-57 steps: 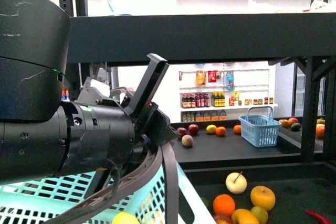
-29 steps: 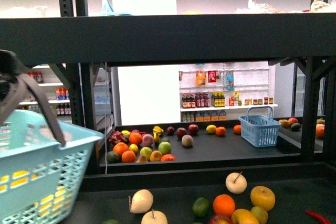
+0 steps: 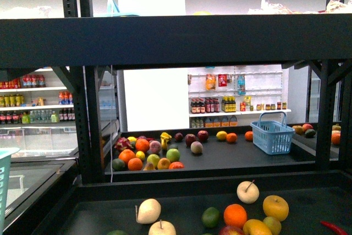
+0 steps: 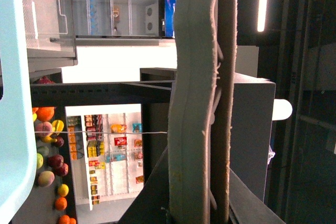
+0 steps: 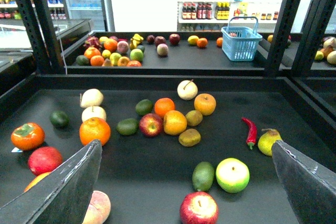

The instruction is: Pick lemon from shelf

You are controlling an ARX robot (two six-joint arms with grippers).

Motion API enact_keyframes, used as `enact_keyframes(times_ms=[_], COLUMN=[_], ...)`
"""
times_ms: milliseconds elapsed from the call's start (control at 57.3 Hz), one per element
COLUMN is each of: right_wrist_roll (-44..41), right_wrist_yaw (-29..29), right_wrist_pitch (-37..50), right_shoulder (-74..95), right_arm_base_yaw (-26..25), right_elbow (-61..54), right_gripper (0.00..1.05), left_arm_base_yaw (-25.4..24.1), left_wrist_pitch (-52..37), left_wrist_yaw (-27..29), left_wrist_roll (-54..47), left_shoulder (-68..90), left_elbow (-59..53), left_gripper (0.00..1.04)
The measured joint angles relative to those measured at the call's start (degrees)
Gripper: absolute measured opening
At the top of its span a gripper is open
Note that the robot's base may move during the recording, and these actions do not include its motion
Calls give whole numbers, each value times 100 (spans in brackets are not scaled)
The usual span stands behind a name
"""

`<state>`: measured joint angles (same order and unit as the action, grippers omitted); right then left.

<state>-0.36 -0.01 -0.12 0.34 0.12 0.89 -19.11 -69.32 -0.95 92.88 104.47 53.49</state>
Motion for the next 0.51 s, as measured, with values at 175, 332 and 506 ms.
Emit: enact_keyframes(times_ms=[175, 332, 506], right_wrist_roll=[-2, 0, -2], right_wrist_yaw=[0, 0, 0], right_wrist_pitch=[0, 0, 0], right_shoulder=[0, -2, -2], right_arm_base_yaw=[0, 0, 0], right_elbow=[0, 0, 0], right_gripper=[97, 97, 97], left_arm_base_yaw=[-192, -365, -455], left_wrist_pitch=[-337, -544, -796], left_wrist_yaw=[-96, -120, -142], left_wrist_roll=[192, 210, 210], left_shoulder=[216, 374, 645], left_elbow=[0, 7, -22], left_gripper=[10, 10, 10])
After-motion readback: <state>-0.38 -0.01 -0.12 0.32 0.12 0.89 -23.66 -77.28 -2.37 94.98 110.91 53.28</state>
